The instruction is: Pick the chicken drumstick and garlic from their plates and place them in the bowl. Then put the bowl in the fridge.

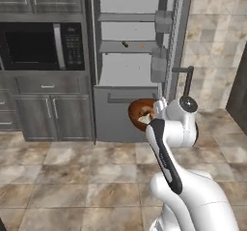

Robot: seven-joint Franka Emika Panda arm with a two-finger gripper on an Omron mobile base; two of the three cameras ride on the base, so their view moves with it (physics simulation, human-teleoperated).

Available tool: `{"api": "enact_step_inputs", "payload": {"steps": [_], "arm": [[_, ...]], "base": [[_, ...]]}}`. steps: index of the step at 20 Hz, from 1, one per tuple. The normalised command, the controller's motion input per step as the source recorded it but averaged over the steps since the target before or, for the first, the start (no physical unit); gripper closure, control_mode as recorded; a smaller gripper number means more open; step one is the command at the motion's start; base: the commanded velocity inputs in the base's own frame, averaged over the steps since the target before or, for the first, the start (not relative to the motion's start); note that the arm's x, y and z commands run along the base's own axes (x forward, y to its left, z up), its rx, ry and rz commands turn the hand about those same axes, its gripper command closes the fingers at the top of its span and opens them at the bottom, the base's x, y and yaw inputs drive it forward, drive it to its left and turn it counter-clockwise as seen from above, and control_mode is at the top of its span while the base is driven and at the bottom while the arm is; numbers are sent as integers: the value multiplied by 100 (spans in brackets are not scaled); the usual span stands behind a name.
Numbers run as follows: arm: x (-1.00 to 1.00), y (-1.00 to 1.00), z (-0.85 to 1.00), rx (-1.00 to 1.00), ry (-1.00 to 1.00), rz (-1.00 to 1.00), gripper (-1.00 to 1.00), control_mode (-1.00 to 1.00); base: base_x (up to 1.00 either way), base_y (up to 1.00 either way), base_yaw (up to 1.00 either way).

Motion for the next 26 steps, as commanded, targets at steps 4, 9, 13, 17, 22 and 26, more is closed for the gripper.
{"api": "enact_step_inputs", "payload": {"steps": [4,9,13,17,22,26], "arm": [[0,0,0,0,0,0,100,100],[0,0,0,0,0,0,100,100],[0,0,0,0,0,0,100,100],[0,0,0,0,0,0,100,100],[0,0,0,0,0,0,100,100],[0,0,0,0,0,0,100,100]], "base": [[58,27,9],[66,34,-6],[76,33,-19],[65,37,-28],[59,43,-27],[58,43,-28]]}}
